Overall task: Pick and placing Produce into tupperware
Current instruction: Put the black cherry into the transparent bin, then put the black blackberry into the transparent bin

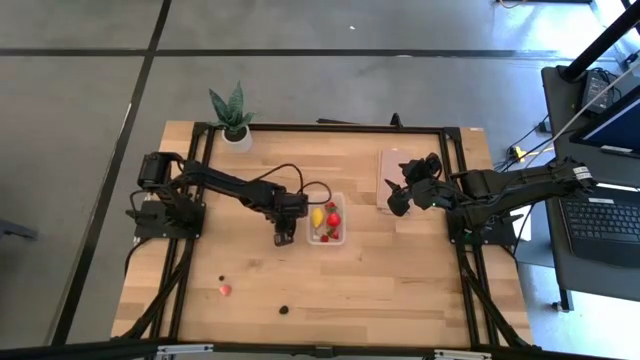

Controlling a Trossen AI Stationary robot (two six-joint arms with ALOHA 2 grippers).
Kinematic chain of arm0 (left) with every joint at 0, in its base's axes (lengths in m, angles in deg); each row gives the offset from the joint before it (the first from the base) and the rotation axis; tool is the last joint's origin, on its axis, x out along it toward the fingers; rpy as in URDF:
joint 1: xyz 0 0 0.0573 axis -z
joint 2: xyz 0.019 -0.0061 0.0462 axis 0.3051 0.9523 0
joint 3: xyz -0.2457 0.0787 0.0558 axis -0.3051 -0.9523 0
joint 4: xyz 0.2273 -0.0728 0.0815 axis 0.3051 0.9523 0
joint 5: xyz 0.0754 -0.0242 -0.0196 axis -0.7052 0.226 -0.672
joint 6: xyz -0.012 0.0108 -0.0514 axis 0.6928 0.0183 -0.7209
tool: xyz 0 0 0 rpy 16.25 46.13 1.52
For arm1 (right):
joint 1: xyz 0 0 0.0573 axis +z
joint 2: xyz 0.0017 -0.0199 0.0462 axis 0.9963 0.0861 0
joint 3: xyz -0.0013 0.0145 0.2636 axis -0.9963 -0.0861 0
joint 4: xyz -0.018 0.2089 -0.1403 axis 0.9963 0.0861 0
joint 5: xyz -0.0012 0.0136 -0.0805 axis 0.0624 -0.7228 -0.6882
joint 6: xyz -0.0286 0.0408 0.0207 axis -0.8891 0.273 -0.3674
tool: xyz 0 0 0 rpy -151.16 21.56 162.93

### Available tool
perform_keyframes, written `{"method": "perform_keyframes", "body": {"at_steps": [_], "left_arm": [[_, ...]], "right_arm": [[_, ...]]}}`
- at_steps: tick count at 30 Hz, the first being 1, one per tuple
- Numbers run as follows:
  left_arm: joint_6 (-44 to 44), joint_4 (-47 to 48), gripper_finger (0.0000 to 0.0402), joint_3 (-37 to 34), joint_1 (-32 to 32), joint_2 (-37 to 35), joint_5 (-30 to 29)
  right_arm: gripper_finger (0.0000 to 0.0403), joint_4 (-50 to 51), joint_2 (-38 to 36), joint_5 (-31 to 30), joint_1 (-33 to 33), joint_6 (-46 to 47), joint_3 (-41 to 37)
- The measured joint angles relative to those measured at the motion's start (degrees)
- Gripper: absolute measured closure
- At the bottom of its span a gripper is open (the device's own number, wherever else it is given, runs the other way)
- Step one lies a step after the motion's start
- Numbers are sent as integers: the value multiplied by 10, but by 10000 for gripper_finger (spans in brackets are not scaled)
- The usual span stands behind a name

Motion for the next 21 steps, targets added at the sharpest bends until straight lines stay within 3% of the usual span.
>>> {"method": "perform_keyframes", "body": {"at_steps": [7, 11, 16, 21], "left_arm": [[66, -8, 299, 107, -1, -2, -4], [101, -23, 272, 155, -1, -2, -18], [132, -96, 252, 162, -9, -3, -15], [140, -115, 262, 162, -16, 15, 15]], "right_arm": [[109, 0, 0, 0, 0, 0, 0], [109, 0, 0, 0, 0, 0, 0], [109, 0, 0, 0, 0, 0, 0], [109, 0, 0, 0, 0, 1, 0]]}}
